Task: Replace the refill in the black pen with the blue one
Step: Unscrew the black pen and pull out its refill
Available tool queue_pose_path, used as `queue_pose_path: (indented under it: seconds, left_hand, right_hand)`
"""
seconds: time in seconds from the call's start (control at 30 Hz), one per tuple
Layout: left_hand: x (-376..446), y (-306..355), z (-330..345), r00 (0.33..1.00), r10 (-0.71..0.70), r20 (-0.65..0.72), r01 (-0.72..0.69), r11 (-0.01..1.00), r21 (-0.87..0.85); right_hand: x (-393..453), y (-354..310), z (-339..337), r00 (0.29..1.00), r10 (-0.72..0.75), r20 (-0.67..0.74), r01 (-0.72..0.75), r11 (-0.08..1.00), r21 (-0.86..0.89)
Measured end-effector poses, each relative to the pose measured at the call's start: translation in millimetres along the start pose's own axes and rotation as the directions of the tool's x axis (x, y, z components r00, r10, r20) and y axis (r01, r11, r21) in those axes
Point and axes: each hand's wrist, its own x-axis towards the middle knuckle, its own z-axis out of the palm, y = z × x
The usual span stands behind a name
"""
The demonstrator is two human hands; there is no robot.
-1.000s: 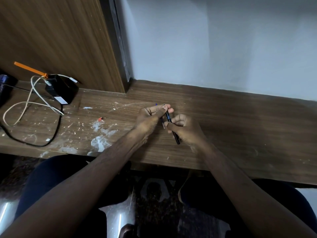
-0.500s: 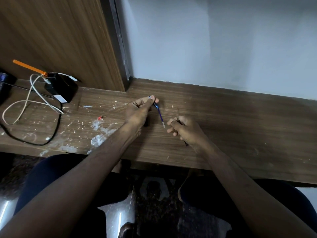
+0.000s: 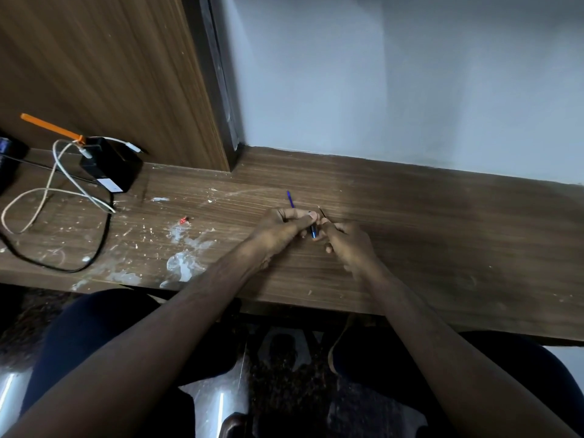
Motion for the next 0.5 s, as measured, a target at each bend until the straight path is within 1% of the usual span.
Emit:
queue_pose_path:
  seconds: [0.07,0.17,0.27,0.33,0.43,0.5]
  left_hand:
    - [0.6,-1.6,7.0,0.999,-0.032,0.030,0.032,0.999,-0.029]
    - [4.7,-2.6,14.1,0.999,-0.032,0.011,0.033,0.996,-0.077]
    - [8.1,-2.0,16.7,1.000,0.005,0.007,-0.005,0.996,-0.088]
    - [10.9,-0.7,17.1,0.999,0.032,-0.036,-0.035,0.995,-0.098]
    - [17.6,-0.4,13.6,0.992,0.041,-0.116,-0.051,0.995,-0.085]
    - [22.0,-0.5,11.1,0.990,0.036,-0.139,-0.047,0.996,-0.077]
  right_hand:
    - [1.5,-1.3,0.9,1.000,-0.005,0.019,0.005,1.000,-0.009]
    - [-0.4,-3.8,0.1,0.998,-0.014,0.064,0.016,1.000,-0.026]
    - [-2.3,-4.0,-2.9,0.995,0.008,0.098,-0.013,0.999,0.049]
    - [-2.9,-1.6,-5.7,0.992,0.025,0.121,-0.036,0.995,0.088]
    - [-5.4,5.4,-10.1,0.987,0.044,0.157,-0.053,0.997,0.053]
    - [-5.4,10.9,-12.0,0.986,0.027,0.163,-0.035,0.998,0.044]
